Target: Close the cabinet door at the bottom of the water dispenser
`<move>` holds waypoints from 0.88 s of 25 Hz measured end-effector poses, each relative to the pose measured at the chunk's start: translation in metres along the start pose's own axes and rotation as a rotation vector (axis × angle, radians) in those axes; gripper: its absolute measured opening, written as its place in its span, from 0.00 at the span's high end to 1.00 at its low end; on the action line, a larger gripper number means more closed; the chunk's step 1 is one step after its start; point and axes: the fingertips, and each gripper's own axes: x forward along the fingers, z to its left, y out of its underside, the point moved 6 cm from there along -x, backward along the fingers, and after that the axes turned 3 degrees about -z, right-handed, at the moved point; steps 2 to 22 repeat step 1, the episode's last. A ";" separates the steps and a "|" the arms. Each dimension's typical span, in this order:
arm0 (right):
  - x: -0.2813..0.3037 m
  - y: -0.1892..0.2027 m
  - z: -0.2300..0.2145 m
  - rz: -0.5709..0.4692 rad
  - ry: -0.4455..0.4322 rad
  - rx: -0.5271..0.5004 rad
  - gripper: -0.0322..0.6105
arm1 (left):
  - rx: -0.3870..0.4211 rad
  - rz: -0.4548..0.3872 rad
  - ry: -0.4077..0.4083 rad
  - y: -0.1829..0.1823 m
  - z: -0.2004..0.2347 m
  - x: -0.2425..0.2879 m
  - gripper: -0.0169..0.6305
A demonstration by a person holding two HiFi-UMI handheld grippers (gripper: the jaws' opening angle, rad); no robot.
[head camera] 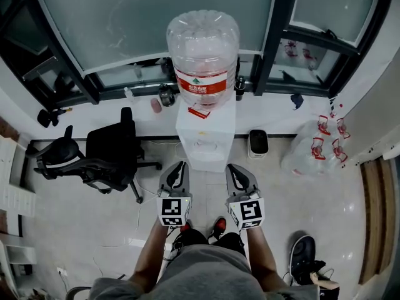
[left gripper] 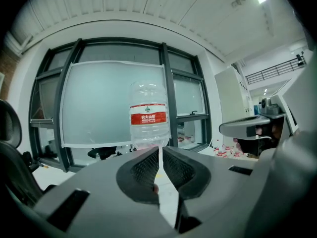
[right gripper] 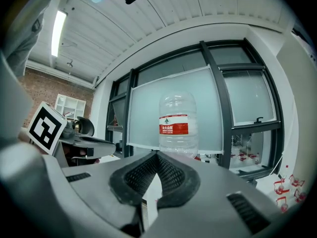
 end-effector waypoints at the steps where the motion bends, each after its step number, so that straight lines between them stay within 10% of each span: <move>1: 0.000 0.000 -0.001 0.001 -0.001 -0.001 0.93 | 0.001 0.001 0.002 0.000 -0.001 0.001 0.91; 22: 0.000 0.000 -0.001 0.001 -0.001 -0.001 0.93 | 0.001 0.001 0.002 0.000 -0.001 0.001 0.91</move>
